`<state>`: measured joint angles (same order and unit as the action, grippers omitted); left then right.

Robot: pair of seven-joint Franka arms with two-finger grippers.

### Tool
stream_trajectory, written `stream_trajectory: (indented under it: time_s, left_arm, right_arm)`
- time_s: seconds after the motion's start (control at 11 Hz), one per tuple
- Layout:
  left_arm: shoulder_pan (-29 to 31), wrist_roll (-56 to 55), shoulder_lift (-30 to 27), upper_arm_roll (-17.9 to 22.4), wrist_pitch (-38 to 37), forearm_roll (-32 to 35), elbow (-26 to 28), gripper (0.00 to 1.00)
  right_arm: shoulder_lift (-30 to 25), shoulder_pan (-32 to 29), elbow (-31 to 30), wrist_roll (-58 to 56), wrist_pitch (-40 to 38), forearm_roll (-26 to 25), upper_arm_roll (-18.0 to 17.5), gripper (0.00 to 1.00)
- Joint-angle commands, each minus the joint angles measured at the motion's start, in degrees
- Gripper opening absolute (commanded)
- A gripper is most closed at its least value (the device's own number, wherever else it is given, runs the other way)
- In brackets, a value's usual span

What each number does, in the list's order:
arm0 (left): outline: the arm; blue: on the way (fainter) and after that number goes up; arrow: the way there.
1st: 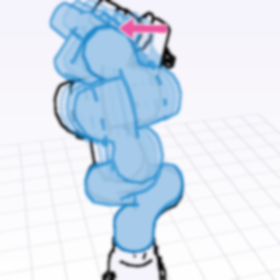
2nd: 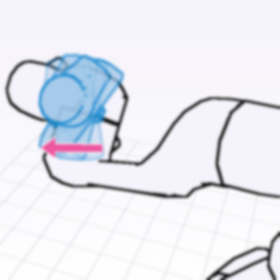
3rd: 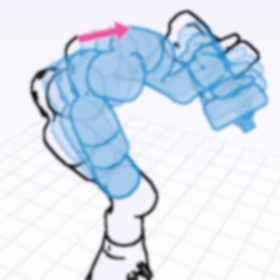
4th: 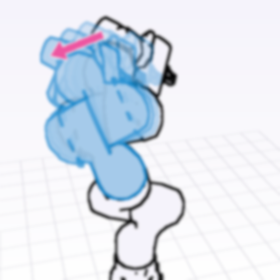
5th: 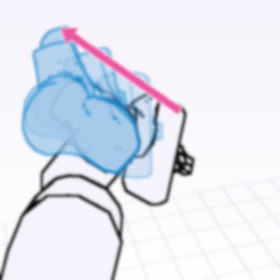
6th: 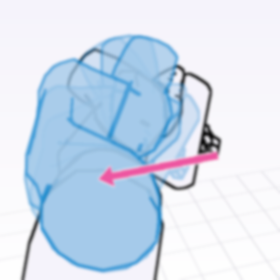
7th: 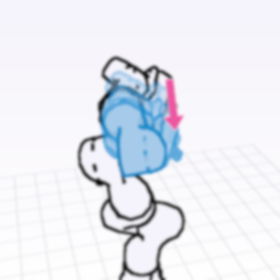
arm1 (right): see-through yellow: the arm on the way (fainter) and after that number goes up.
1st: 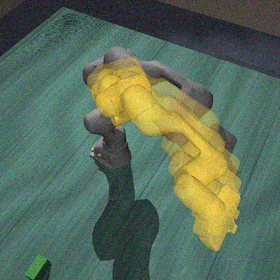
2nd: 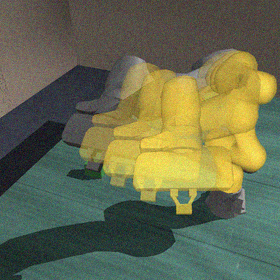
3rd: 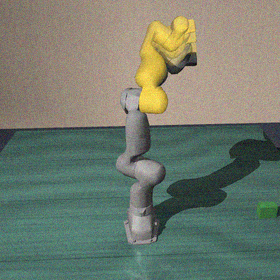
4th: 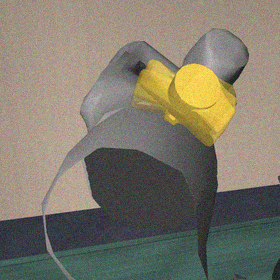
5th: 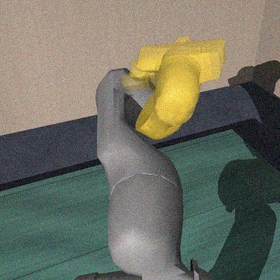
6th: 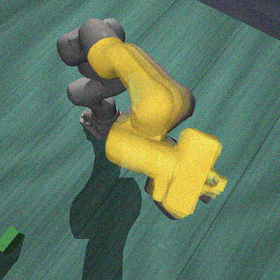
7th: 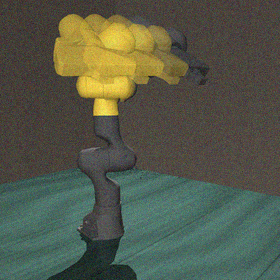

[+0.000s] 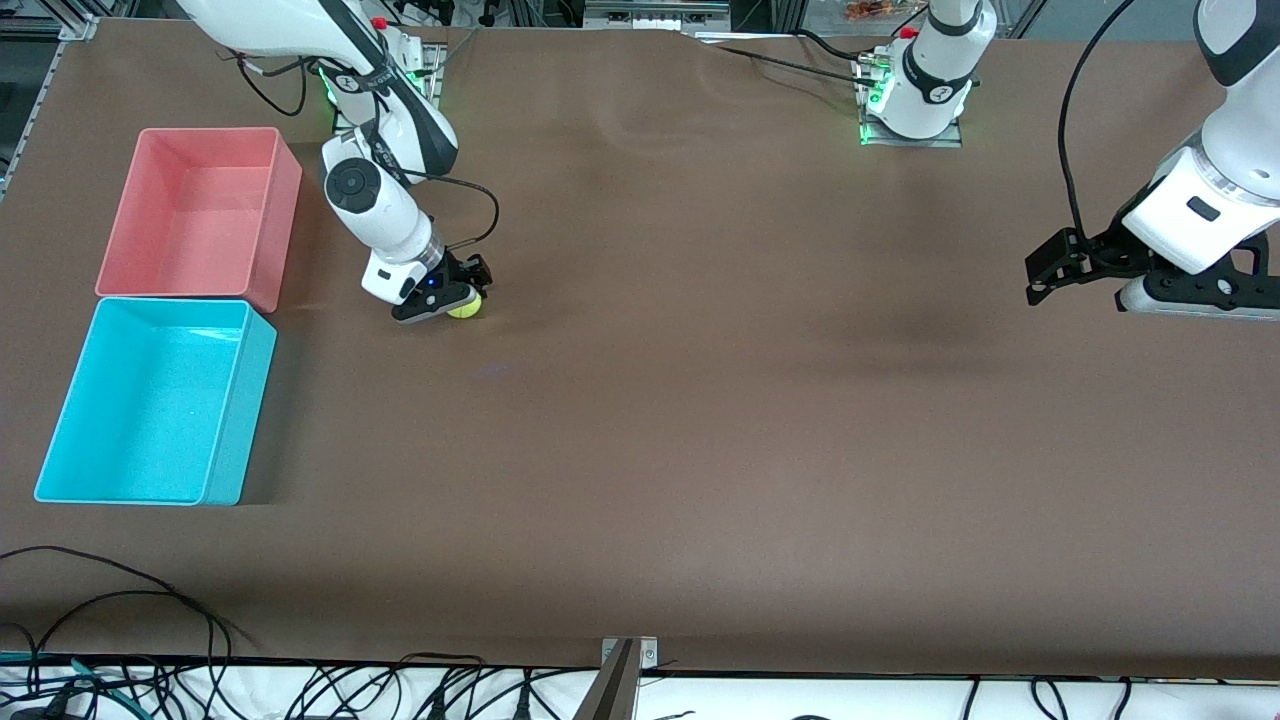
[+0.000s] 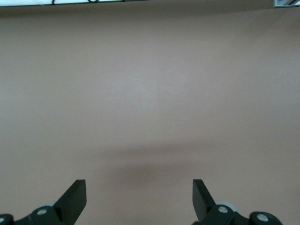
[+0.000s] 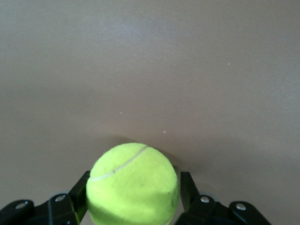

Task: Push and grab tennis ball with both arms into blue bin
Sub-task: 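Carry the tennis ball with the right gripper over the cyan bin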

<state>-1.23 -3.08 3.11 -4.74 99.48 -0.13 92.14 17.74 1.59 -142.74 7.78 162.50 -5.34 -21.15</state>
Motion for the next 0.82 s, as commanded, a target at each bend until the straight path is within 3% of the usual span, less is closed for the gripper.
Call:
stream_trajectory:
  time_s: [0.0, 0.27, 0.73]
  left_arm:
    - [-0.7, 0.8, 0.7, 0.7, 0.1, -2.2, -1.2, 1.00]
    - [-0.4, 1.4, 0.7, 0.7, 0.0, -2.2, -1.1, 1.00]
    - [-0.5, 1.5, 0.5, 0.6, -0.1, -2.2, -1.0, 1.00]
  right_arm:
    - [1.6, -0.5, 1.6, -0.8, 0.4, -1.9, 0.8, 0.47]
    - [0.1, -1.2, 5.6, -2.2, -5.1, -2.1, 0.9, 0.41]
    - [-3.5, -3.3, 21.1, -15.3, -32.4, -2.2, 5.1, 0.41]
